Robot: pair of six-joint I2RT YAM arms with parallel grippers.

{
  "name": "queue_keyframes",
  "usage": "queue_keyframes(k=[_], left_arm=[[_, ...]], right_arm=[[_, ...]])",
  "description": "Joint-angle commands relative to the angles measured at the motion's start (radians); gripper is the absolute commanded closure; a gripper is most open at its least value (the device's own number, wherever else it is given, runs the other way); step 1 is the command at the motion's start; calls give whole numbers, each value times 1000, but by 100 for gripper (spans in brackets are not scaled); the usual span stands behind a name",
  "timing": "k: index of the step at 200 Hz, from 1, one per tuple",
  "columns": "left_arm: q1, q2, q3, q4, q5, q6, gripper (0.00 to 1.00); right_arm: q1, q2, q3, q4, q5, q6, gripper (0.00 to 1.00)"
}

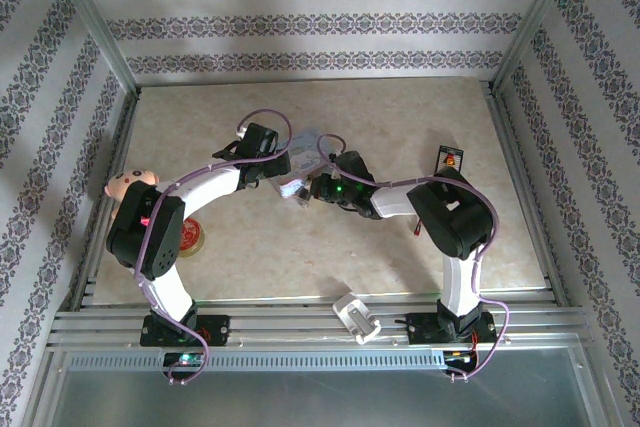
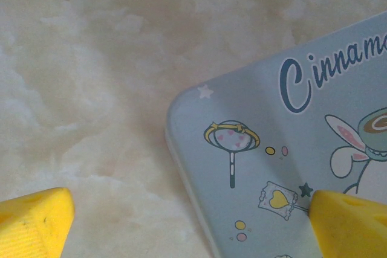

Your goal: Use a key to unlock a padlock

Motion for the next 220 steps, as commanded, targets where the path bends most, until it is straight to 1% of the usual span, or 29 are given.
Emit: queue_keyframes(k=[1, 82, 123, 220], left_arm=[[11, 0, -12, -26, 2, -2, 1], [13, -37, -47, -26, 2, -2, 1], [12, -29, -47, -25, 8, -5, 1], [12, -34, -55, -22, -2, -10, 1]], right_arm=[[-11, -37, -26, 7, 37, 56, 100], [-19, -77, -43, 8, 46, 69, 100], [-17, -82, -41, 8, 48, 74, 100], [-21, -76, -32, 34, 59, 147, 100]])
